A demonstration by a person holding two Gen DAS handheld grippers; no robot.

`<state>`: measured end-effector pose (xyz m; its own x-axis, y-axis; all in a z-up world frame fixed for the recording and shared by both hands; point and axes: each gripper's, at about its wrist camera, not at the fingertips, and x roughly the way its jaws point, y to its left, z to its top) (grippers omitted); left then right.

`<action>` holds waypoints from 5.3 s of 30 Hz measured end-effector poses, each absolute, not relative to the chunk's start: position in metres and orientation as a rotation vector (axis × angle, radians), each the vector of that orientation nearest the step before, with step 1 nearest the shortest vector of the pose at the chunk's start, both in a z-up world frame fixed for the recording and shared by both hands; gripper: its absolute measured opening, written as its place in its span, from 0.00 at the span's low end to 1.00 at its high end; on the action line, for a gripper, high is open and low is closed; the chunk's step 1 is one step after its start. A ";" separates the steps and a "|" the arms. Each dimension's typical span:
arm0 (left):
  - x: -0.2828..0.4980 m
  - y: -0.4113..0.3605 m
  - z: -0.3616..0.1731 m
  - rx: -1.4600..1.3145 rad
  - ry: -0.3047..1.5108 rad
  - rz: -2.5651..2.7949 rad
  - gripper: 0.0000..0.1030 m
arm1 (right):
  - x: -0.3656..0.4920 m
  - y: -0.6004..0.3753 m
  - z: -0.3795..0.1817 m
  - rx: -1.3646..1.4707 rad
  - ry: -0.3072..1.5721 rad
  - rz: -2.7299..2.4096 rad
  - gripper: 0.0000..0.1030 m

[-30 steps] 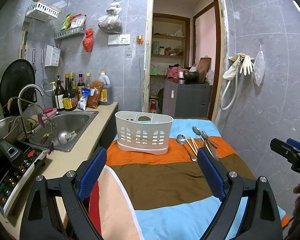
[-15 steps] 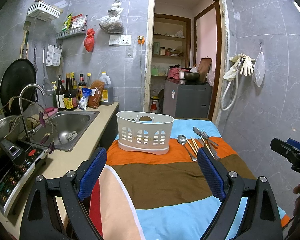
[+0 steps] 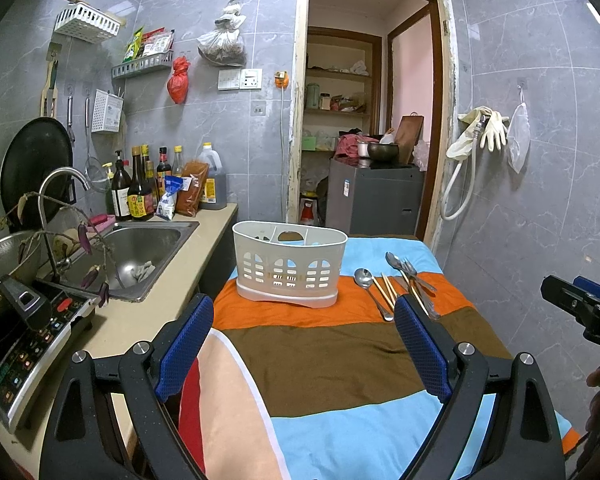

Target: Organize utensils

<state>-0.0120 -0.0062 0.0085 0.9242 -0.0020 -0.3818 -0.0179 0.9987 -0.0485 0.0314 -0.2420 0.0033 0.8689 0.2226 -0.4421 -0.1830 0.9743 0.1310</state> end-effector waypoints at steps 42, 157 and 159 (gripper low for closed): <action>0.174 -0.069 -0.033 -0.132 0.491 -0.023 0.85 | 0.213 -0.277 -0.011 -0.023 0.434 0.304 1.00; 0.407 -0.125 -0.174 -0.083 1.059 -0.477 0.11 | 0.412 -0.307 -0.177 0.280 1.072 0.618 0.07; 0.405 -0.127 -0.171 -0.060 1.064 -0.471 0.07 | 0.414 -0.308 -0.178 0.291 1.086 0.617 0.07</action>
<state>0.4051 -0.1269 -0.1715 0.3964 -0.4001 -0.8263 0.3436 0.8993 -0.2707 0.4142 -0.3075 -0.1780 0.3213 0.5986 -0.7338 -0.3233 0.7977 0.5091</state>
